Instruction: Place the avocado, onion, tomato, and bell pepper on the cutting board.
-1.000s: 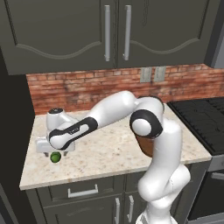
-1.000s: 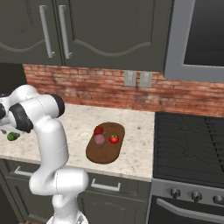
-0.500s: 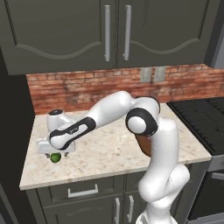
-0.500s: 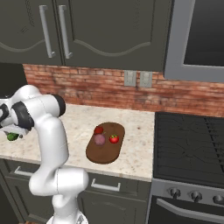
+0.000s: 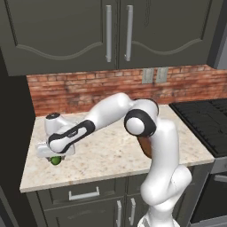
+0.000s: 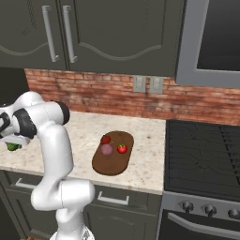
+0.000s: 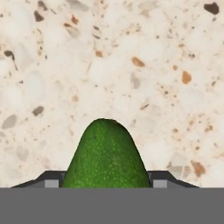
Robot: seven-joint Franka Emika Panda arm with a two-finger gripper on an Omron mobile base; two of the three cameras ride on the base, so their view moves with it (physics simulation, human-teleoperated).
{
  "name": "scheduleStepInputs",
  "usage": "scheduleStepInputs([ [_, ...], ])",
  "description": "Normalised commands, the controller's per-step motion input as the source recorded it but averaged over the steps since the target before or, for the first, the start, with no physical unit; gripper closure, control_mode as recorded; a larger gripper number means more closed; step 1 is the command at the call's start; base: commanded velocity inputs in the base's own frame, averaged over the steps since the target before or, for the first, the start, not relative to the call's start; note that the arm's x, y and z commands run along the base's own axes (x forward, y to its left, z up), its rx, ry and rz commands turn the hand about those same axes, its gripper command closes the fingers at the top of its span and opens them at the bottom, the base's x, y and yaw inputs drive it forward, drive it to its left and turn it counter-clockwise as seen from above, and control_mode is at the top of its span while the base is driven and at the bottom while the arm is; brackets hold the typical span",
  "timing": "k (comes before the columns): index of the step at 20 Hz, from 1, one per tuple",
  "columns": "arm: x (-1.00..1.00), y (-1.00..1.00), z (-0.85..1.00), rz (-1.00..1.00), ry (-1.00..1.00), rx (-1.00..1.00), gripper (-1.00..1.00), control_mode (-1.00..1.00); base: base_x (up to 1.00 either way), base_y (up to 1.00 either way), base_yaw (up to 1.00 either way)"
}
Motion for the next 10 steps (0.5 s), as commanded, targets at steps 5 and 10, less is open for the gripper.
scheduleStepInputs([
  [5, -0.17, -0.2, 0.0, 0.0, 0.0, -0.05, 1.0, -1.0, 0.0, 0.0, 0.0],
  [10, -0.22, -0.18, 0.23, 0.0, -0.03, -0.01, 1.0, -1.0, 0.0, 0.0, 0.0],
])
